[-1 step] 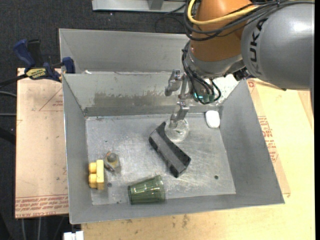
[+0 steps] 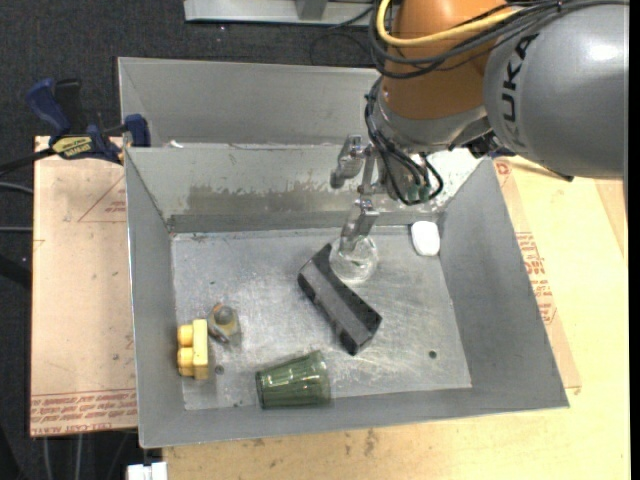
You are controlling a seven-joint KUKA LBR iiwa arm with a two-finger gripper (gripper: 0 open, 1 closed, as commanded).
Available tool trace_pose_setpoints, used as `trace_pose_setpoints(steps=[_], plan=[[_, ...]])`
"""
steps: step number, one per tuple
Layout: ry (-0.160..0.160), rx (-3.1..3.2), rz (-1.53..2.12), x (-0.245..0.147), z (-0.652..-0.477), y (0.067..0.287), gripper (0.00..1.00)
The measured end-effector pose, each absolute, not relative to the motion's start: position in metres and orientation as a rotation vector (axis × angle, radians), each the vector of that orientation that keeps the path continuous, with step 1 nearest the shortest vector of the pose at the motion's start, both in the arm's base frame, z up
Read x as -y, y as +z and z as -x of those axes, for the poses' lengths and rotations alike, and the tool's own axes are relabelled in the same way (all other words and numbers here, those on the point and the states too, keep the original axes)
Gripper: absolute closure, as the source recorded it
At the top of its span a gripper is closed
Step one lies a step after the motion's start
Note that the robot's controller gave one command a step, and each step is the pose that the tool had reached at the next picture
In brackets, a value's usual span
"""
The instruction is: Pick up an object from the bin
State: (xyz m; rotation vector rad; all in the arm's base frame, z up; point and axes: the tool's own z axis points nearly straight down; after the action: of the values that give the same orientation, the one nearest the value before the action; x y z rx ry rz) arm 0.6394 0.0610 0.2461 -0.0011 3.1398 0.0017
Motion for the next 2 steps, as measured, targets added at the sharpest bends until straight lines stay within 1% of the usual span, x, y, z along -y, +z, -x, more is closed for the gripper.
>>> trace_pose_setpoints(steps=[1,2], plan=[[0.003,-3.135,-0.109,-0.050,-0.621,0.188,0.00],[0.000,-3.142,-0.139,-0.005,-0.575,0.159,0.00]])
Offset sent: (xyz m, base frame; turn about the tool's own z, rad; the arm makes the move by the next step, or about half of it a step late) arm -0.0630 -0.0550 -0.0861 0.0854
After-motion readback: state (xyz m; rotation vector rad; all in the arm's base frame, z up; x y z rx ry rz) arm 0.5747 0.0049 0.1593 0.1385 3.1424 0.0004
